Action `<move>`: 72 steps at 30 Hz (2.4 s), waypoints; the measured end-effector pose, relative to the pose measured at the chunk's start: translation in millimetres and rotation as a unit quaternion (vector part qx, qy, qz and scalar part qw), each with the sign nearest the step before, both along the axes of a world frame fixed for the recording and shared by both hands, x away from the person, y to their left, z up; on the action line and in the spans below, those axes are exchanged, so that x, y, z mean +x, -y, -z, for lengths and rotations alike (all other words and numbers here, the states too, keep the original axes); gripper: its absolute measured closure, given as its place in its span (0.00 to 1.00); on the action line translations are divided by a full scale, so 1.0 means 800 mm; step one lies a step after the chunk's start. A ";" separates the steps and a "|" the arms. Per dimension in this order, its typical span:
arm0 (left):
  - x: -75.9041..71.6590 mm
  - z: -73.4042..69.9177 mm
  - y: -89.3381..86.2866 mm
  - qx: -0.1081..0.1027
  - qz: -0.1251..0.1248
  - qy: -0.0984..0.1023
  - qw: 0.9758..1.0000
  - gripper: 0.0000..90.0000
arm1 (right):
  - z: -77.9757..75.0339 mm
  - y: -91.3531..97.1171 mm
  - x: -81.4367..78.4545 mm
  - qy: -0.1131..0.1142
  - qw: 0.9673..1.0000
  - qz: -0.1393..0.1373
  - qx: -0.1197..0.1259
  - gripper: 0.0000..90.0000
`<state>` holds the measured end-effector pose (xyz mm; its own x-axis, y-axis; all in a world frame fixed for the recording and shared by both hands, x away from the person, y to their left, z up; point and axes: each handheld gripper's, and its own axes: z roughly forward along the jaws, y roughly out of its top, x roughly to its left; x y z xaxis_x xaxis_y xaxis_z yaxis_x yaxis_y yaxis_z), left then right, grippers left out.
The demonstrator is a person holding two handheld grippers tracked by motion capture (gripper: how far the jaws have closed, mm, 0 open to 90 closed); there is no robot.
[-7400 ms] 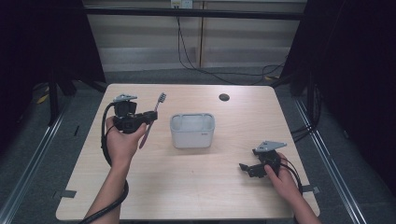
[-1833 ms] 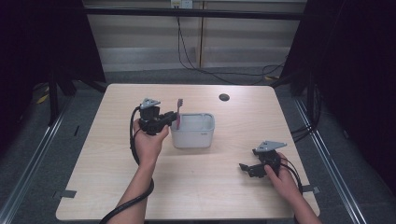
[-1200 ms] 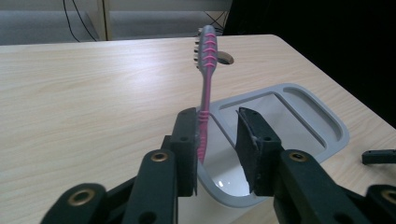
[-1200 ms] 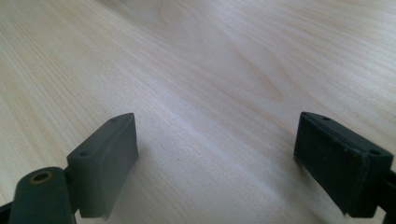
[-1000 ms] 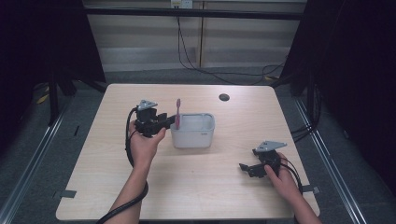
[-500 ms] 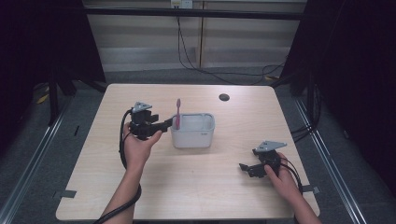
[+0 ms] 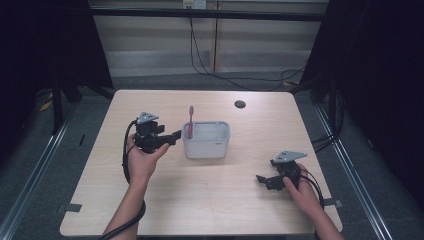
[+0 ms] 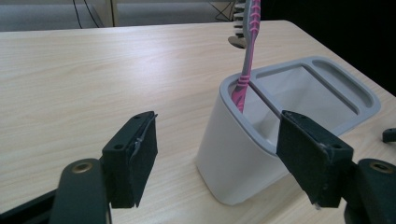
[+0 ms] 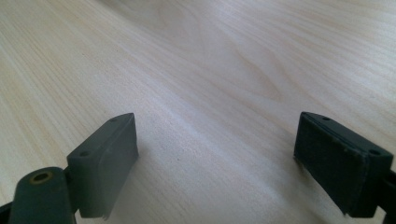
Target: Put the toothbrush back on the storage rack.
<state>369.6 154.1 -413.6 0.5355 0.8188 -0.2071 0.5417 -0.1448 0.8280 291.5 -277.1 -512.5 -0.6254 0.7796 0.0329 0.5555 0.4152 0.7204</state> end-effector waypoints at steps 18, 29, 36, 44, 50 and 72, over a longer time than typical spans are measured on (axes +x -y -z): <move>-0.006 0.017 -0.017 0.008 0.004 -0.006 1.000 0.32 | 0.000 0.000 0.000 0.000 1.000 0.000 0.000 0.14; -0.011 0.025 -0.030 0.012 0.002 -0.008 1.000 0.32 | 0.000 0.000 0.000 0.000 1.000 0.000 0.000 0.14; -0.015 0.031 -0.036 0.015 0.003 -0.009 1.000 0.32 | 0.000 0.000 0.000 0.000 1.000 0.000 0.000 0.14; -0.020 0.042 -0.046 0.024 0.004 -0.014 1.000 0.32 | 0.000 0.000 0.000 0.000 1.000 0.000 0.000 0.14; -0.023 0.048 -0.053 0.029 0.005 -0.014 0.999 0.32 | 0.000 0.000 0.000 0.000 1.000 0.000 0.000 0.14; -0.032 0.064 -0.076 0.041 0.003 -0.024 0.999 0.32 | 0.000 0.000 0.000 0.000 1.000 0.000 0.000 0.14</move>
<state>343.9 215.2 -464.9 0.5316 0.8306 -0.1659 0.5799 -0.2141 0.7860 291.5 -277.2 -512.5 -0.6259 0.7792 0.0318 0.5546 0.4160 0.7207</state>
